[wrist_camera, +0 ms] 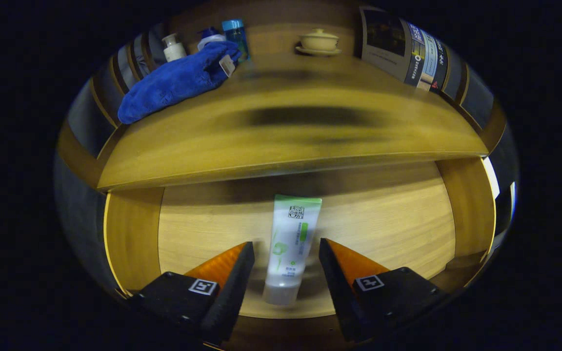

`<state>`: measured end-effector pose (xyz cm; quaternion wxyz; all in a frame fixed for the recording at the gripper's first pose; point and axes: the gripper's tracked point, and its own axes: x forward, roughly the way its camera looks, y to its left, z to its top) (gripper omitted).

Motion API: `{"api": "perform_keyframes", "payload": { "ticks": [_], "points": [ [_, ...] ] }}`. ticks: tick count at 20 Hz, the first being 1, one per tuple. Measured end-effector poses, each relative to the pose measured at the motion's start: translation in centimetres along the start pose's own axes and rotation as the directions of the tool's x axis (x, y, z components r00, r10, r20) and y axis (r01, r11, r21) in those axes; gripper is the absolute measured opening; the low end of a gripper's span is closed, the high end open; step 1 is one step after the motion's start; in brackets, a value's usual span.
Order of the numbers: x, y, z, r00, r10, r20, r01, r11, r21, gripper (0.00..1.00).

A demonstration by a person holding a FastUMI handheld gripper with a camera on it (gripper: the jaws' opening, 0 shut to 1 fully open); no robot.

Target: Pull open the drawer, take out the items inside it, and place them on the countertop above the cabinet.

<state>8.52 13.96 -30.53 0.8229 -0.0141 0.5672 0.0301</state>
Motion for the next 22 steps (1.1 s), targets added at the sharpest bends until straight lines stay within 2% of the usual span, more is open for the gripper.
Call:
{"api": "perform_keyframes", "payload": {
  "ticks": [2,8,15,22],
  "points": [
    [0.4,0.0,-0.7,1.0,-0.002,-0.03,0.002,1.0,-0.004,0.8],
    [1.6,-0.2,-1.4,0.997,-0.008,-0.08,0.008,1.0,0.002,0.66],
    [-0.4,-1.4,-1.0,1.0,0.027,-0.003,-0.027,0.997,0.077,0.49],
    [-7.1,-2.1,-0.3,0.989,0.107,0.103,-0.118,0.988,0.105,0.48]
  ]
}}
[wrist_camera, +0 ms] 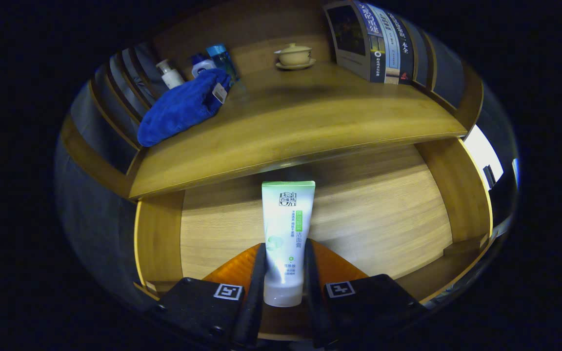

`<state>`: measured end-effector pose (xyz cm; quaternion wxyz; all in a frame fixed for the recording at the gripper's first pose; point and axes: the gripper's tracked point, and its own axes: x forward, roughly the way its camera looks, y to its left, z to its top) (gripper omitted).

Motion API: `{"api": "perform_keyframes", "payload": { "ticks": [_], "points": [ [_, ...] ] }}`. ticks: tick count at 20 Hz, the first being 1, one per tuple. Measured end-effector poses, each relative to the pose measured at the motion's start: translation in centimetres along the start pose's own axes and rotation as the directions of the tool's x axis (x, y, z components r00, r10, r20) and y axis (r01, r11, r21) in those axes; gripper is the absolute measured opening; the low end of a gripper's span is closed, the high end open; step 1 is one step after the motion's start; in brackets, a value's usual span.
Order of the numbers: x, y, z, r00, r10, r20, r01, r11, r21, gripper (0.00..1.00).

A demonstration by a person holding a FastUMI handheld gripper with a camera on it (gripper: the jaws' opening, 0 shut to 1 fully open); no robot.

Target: Pull open the drawer, take out the items inside it, and place them on the countertop above the cabinet.

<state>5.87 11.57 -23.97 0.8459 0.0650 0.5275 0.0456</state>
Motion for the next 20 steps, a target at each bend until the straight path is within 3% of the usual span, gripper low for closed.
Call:
{"api": "perform_keyframes", "payload": {
  "ticks": [6,11,20],
  "points": [
    [-3.9,-0.5,1.0,0.997,0.023,0.08,-0.022,1.0,-0.013,0.48],
    [-6.6,-1.5,3.7,0.986,-0.006,0.164,0.014,0.999,-0.049,0.48],
    [-5.6,1.2,12.0,0.97,-0.006,0.244,0.013,1.0,-0.028,0.48]
  ]
}}
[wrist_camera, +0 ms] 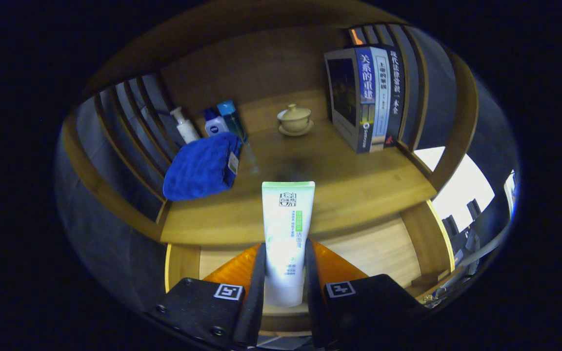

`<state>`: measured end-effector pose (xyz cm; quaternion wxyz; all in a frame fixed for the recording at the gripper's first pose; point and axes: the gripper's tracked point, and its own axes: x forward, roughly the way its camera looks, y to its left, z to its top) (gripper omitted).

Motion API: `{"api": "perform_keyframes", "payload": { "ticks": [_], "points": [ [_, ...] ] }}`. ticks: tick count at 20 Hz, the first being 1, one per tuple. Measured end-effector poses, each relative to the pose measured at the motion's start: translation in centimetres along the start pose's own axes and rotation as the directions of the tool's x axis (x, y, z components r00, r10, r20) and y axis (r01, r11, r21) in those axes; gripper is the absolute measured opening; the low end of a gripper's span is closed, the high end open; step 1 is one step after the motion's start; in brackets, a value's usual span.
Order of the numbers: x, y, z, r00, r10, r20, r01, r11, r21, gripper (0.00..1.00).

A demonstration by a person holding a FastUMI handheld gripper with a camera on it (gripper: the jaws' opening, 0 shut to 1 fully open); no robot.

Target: Pull open the drawer, take out the items inside it, and place them on the countertop above the cabinet.

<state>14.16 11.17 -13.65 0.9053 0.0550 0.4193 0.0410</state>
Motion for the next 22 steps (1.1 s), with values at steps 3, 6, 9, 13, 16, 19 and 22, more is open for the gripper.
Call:
{"api": "perform_keyframes", "payload": {
  "ticks": [3,6,9,13,16,19,22],
  "points": [
    [2.0,0.8,2.5,0.999,-0.023,0.027,0.023,1.0,-0.009,0.48],
    [4.5,1.3,4.9,0.997,-0.05,0.058,0.05,0.999,-0.006,0.48],
    [5.9,0.4,6.3,0.991,-0.095,0.089,0.099,0.994,-0.036,0.52],
    [5.1,0.3,6.4,0.987,-0.089,0.131,0.097,0.994,-0.055,0.75],
    [3.7,0.1,5.7,0.985,-0.075,0.155,0.083,0.996,-0.044,1.0],
    [1.6,0.0,5.5,0.975,-0.049,0.215,0.063,0.996,-0.061,0.99],
    [-1.0,-0.3,5.9,0.95,-0.04,0.31,0.069,0.994,-0.083,0.99]
  ]
}}
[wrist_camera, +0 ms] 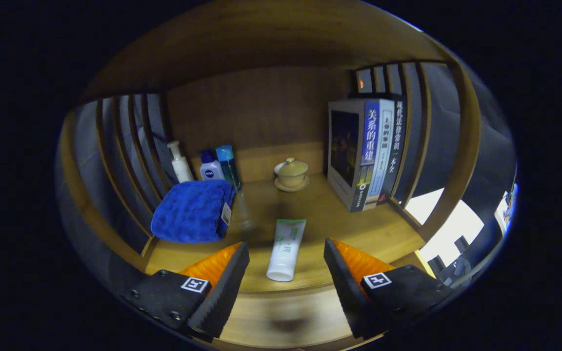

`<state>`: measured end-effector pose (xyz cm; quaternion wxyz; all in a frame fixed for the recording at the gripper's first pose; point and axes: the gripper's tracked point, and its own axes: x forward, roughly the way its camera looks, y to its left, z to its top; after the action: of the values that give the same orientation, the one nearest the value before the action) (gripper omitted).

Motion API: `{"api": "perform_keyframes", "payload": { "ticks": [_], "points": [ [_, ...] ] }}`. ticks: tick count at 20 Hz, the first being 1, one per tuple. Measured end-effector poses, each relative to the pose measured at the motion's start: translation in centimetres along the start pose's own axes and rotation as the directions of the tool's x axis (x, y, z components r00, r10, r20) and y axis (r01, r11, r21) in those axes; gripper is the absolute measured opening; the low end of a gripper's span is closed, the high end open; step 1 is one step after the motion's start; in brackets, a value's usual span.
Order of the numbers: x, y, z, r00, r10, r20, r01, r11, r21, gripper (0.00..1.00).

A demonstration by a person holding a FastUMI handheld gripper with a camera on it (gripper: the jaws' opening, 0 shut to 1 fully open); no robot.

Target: Pull open the drawer, take out the items inside it, and place them on the countertop above the cabinet.

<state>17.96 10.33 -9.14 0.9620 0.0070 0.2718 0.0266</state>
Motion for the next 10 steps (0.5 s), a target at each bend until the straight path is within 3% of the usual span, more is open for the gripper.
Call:
{"api": "perform_keyframes", "payload": {
  "ticks": [10],
  "points": [
    [-10.3,-0.3,-2.1,0.98,0.044,0.195,-0.044,0.999,-0.003,0.99]
  ]
}}
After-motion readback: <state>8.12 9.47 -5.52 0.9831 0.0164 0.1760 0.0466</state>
